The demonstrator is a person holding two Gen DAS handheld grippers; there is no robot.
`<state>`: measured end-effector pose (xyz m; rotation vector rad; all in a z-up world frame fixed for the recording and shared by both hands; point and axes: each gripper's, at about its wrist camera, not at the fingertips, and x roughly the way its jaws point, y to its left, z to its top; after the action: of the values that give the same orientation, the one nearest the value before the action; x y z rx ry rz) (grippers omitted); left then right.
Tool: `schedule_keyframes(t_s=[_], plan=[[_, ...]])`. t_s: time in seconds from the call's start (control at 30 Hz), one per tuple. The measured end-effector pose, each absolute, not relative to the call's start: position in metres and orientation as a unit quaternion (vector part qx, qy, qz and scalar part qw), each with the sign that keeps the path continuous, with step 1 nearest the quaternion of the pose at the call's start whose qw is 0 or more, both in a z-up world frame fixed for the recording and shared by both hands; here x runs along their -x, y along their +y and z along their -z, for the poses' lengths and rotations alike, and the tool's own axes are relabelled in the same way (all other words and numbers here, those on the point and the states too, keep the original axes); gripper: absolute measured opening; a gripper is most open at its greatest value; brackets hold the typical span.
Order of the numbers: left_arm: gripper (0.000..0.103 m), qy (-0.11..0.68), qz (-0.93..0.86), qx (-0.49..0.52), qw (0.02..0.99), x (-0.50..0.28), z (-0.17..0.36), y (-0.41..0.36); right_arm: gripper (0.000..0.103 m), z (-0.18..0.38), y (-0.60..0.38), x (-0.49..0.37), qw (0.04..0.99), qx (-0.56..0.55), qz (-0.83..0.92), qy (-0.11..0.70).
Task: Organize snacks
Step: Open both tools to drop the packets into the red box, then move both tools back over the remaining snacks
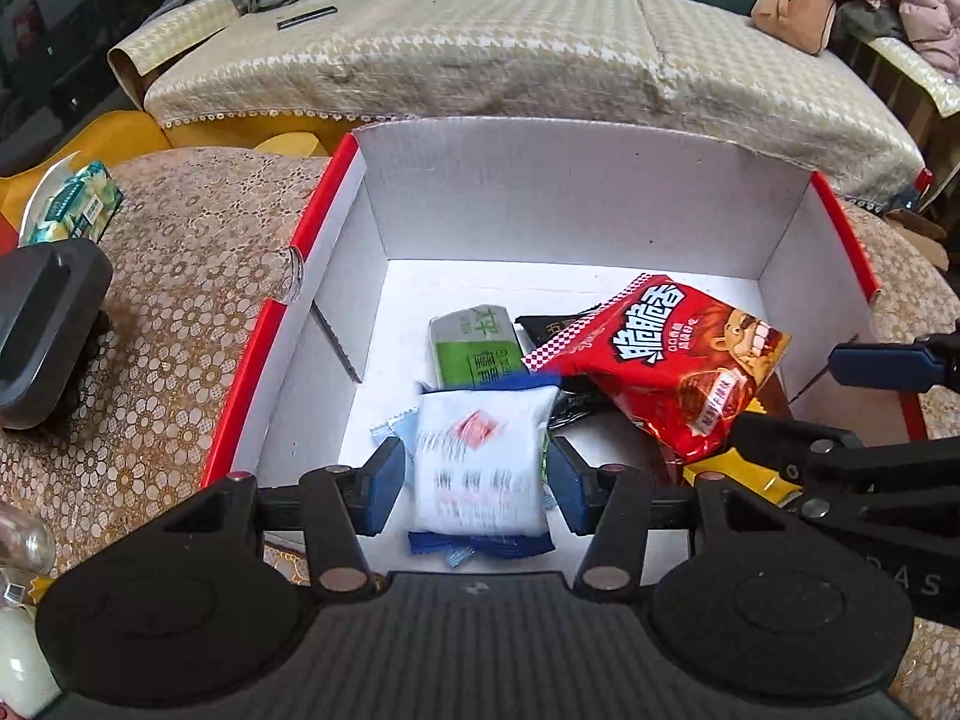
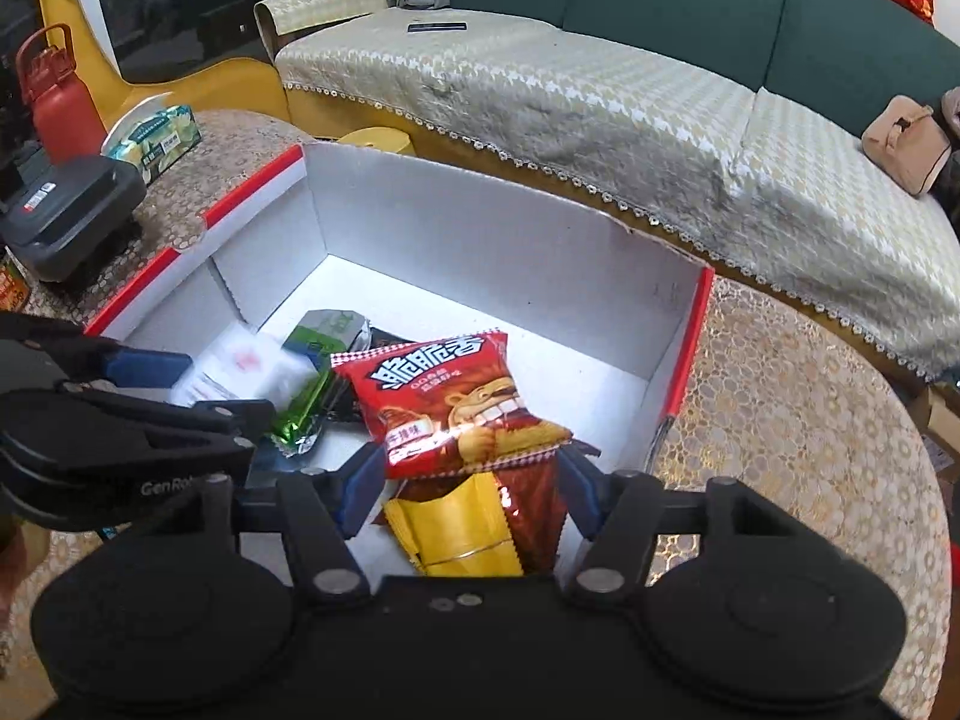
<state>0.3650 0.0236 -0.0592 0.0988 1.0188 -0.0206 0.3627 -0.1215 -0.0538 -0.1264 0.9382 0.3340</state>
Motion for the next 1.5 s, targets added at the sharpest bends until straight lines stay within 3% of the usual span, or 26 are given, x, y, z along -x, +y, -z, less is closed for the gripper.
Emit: schedule_keyframes(t_s=[0.37,0.57,1.1,1.3,1.5], plan=[[0.062,0.459,0.016,-0.03,0.888,-0.334,0.029,0.027,0.062,0.033,-0.126,-0.336,0.88,0.04,-0.174,0.44],[0.063,0.441,0.02,-0.025,0.897,-0.31,0.007,0.031,0.064,0.015,-0.128,-0.314,0.882,0.031,-0.188,0.43],[0.083,0.388,0.015,-0.001,0.922,-0.22,-0.03,0.055,0.095,-0.018,-0.131,-0.241,0.89,0.003,-0.23,0.393],[0.088,0.371,-0.025,0.028,0.928,-0.183,-0.02,0.071,0.102,-0.01,-0.131,-0.219,0.887,-0.005,-0.244,0.392],[0.094,0.378,-0.079,0.092,0.918,-0.144,0.018,0.084,0.103,0.013,-0.127,-0.207,0.882,-0.003,-0.234,0.41]])
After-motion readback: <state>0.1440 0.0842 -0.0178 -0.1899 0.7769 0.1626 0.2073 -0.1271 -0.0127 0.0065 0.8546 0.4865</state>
